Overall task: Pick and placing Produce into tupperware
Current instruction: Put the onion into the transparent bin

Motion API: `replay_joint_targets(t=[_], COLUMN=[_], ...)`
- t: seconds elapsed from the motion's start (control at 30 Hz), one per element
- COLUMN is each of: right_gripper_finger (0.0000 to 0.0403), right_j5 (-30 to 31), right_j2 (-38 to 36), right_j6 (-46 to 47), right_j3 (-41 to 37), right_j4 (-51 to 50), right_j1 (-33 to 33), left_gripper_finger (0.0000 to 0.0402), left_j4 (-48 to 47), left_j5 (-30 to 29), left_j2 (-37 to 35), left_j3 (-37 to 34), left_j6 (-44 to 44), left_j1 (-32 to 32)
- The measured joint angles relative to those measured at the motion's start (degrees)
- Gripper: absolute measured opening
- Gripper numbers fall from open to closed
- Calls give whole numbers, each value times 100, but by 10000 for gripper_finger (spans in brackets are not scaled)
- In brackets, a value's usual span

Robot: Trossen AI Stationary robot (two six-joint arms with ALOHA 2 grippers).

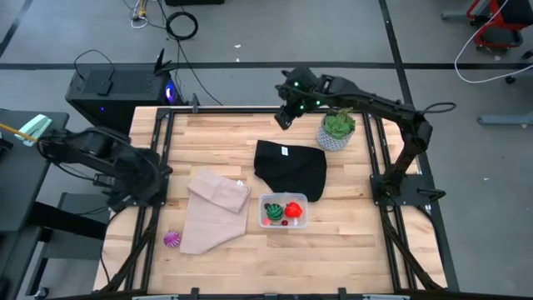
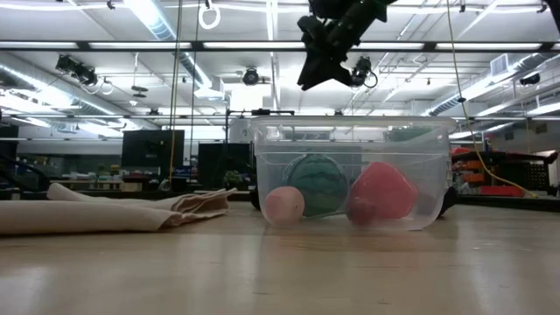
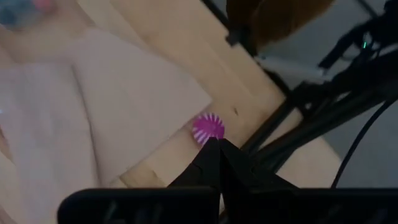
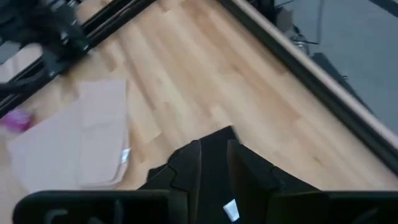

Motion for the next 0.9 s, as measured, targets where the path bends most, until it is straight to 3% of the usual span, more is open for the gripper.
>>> replay_joint_targets(t=[0.33, 0.73, 0.9], right_gripper_finger=[87, 87, 87], right_j5=[1, 177, 176], right_j2=[0, 0, 0], right_j6=[-26, -142, -96], right_j3=[-1, -1, -1], right_j4=[-28, -101, -99], right_j1=[659, 932, 933], left_gripper_finger=[4, 3, 2], left_j4=[-107, 514, 532], left_j5=[-667, -2077, -2225], left_j2=[651, 1053, 1278], left_j3=[-448, -505, -510], left_j6=[-14, -1924, -2995], left_j1=[-758, -2655, -3168])
